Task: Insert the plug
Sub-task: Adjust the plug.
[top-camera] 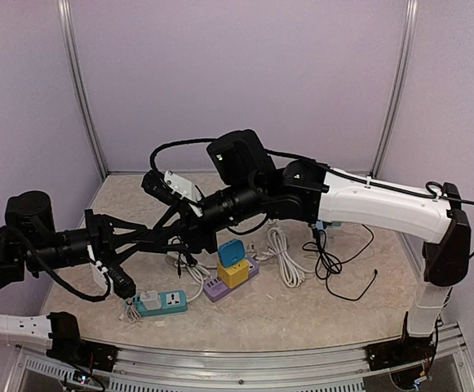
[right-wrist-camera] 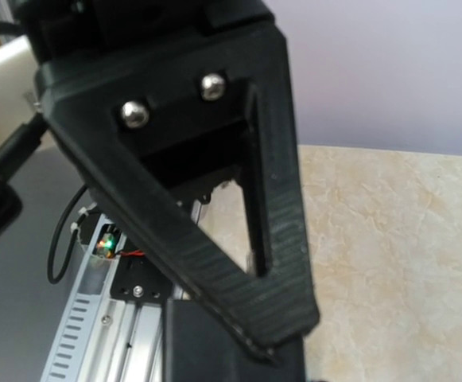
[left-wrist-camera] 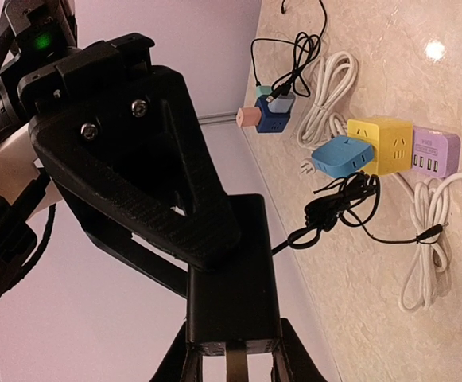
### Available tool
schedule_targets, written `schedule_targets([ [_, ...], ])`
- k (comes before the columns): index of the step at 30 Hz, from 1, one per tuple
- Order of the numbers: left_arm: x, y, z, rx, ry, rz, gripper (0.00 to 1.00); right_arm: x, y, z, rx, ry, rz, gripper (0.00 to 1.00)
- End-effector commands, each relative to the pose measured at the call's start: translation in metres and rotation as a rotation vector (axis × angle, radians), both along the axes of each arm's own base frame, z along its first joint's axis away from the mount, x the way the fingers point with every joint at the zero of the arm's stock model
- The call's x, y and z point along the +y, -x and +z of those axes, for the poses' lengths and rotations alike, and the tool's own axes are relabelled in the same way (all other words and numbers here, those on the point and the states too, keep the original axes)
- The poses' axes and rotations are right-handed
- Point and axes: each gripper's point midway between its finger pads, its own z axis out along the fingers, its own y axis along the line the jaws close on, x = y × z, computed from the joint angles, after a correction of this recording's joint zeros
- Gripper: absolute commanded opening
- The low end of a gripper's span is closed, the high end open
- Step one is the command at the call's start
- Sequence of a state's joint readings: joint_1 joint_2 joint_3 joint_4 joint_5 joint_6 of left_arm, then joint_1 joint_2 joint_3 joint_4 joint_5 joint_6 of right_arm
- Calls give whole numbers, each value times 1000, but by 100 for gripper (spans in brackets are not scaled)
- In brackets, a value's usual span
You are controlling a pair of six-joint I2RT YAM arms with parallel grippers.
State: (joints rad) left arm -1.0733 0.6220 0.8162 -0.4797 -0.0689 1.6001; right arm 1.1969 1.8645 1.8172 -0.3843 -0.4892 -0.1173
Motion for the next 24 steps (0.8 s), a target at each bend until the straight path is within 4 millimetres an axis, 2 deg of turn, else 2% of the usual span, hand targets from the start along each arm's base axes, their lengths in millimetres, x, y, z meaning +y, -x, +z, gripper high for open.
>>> schedule_targets([
  [1, -10, 13, -4, 3, -4, -85, 0, 11, 1, 20, 2, -66, -2, 0],
  [2, -10, 13, -4, -15, -11, -91, 11, 11, 1, 19, 3, -60, -4, 0],
  [3, -10, 13, -4, -33, -20, -95, 31, 12, 0, 18, 4, -56, -7, 0],
  [4, -10, 13, -3, -49, -28, -100, 43, 12, 0, 18, 4, -54, -7, 0],
  [5, -9, 13, -3, -61, -34, -104, 47, 12, 0, 18, 4, -54, -7, 0],
  [8, -8, 13, -4, -67, -38, -104, 48, 12, 1, 18, 2, -59, -3, 0],
  [9, -8, 13, -4, -63, -38, -104, 46, 12, 1, 19, 2, -60, -2, 0],
  [15, -6, 10, -2, -52, -23, -79, 0, 9, 2, 17, -4, -49, 2, 0],
  [19, -6, 9, 1, -25, 6, -61, 0, 6, 0, 18, -10, -55, -12, 0],
  [20, -7, 8, 5, 3, 44, -44, 0, 5, 0, 19, -17, -63, -20, 11],
  [22, -8, 5, 22, 113, 160, 5, 0, 0, -1, 25, -48, -90, -27, 39],
  [24, -9, 3, 35, 309, 290, 60, 0, -9, 2, 31, -86, -129, -22, 73],
])
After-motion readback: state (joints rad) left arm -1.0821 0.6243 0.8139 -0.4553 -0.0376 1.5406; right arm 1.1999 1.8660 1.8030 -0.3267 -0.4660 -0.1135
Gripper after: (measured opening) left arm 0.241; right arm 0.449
